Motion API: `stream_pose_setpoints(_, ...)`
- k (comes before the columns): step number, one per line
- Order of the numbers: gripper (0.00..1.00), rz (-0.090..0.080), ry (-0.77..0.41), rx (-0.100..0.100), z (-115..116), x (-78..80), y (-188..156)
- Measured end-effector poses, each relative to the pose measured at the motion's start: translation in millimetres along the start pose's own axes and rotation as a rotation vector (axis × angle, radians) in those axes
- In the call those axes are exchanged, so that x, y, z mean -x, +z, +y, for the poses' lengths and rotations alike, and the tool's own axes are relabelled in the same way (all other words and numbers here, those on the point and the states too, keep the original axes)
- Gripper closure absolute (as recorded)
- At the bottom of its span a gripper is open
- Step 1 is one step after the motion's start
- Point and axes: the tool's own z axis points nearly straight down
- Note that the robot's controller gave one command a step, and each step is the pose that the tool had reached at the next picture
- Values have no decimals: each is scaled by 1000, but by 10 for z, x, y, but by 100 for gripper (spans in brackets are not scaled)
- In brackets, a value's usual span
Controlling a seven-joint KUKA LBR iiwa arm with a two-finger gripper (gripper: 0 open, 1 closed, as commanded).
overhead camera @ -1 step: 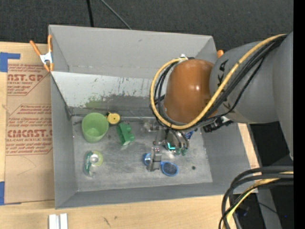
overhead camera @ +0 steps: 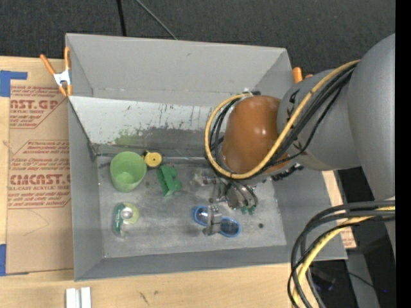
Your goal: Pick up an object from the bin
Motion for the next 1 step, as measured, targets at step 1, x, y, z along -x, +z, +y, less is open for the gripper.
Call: stream_pose_setpoints(1,0,-2,-111,0,8,-283,-28)
